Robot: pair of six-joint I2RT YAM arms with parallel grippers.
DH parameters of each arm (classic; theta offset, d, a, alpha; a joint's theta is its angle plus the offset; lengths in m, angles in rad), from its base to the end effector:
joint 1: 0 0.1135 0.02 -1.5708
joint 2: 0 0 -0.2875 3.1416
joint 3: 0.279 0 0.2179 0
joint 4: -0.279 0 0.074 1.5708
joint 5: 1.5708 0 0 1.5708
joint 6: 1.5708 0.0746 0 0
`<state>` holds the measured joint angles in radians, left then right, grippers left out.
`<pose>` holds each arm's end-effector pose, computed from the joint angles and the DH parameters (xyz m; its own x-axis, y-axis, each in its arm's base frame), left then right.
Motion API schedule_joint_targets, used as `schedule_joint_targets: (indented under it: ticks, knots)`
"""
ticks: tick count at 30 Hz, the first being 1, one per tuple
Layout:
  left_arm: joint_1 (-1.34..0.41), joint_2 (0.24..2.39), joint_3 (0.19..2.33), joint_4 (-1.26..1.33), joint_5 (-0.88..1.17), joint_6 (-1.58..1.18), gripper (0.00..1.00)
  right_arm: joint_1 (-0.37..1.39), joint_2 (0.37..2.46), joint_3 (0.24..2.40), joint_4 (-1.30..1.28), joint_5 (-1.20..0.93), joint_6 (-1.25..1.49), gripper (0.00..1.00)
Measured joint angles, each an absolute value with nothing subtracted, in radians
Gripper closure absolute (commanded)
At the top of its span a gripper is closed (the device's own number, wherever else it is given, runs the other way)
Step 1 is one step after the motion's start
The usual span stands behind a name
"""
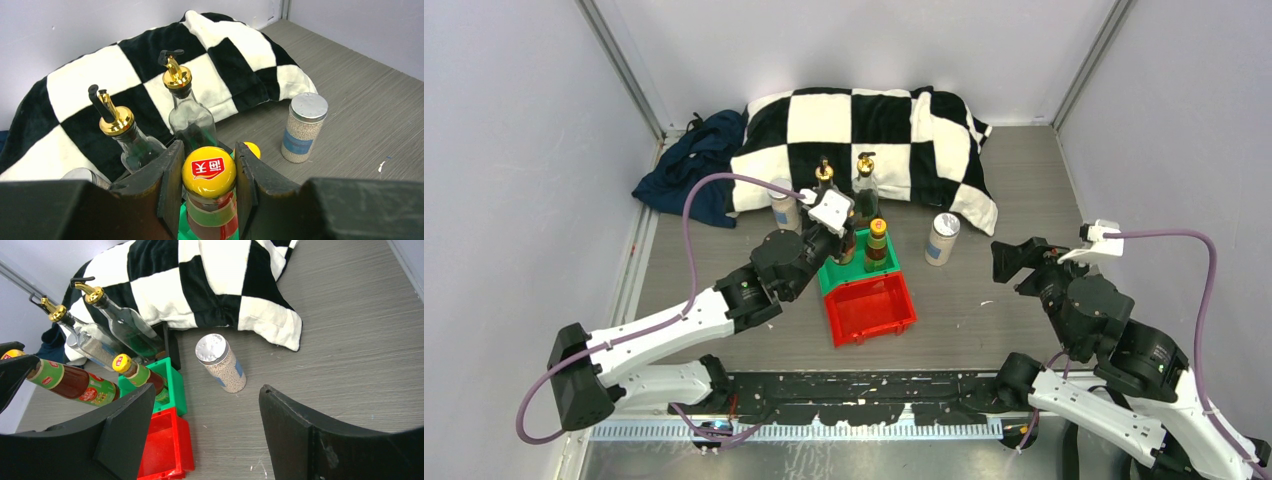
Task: Organize the condiment bottles
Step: Place the bottle in the storage box.
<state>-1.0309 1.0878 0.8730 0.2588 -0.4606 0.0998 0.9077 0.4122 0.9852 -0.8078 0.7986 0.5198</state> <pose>0.1542 -0.1928 0.3883 0.0763 0.0463 -0.9960 0.5352 0.8409 0.0801 0.0561 -0.0150 0.3633 -0.1844 0.3269 -0.9269 -0.0339 0.9404 0.3384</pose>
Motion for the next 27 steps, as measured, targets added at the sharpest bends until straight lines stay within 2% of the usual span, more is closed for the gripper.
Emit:
schedule_joint_targets:
  ticks: [27]
  knots:
    - [-0.911,1.106,0.772,0.364,-0.384,-0.009,1.00,0.908,0.463,0.965,-0.766,0.791,0.506,0.18]
